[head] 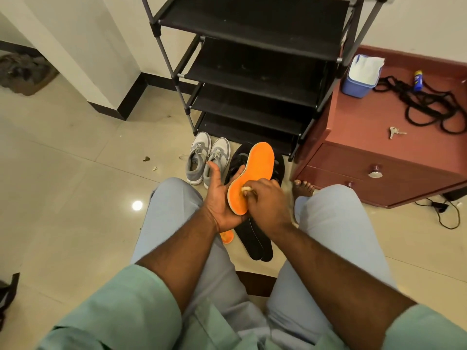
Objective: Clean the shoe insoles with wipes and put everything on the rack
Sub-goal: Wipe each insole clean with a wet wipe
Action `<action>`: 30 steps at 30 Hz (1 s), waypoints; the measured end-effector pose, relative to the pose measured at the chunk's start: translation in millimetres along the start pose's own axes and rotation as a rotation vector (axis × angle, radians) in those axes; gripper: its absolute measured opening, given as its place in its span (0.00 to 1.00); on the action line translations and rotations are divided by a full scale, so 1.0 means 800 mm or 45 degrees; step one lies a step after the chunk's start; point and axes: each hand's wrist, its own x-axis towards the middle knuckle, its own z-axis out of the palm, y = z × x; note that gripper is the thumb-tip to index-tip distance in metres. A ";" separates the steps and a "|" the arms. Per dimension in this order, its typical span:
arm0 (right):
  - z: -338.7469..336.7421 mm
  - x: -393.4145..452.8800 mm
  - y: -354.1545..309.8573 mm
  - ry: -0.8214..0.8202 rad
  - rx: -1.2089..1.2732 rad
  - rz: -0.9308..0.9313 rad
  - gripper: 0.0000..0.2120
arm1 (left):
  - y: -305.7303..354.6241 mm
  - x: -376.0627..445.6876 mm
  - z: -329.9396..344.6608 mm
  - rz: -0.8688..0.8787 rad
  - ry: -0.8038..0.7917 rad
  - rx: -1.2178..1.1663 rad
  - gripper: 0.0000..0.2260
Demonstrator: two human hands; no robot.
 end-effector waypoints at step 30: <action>-0.022 0.030 0.037 0.274 0.818 0.640 0.10 | 0.000 0.002 0.009 -0.010 -0.021 0.297 0.23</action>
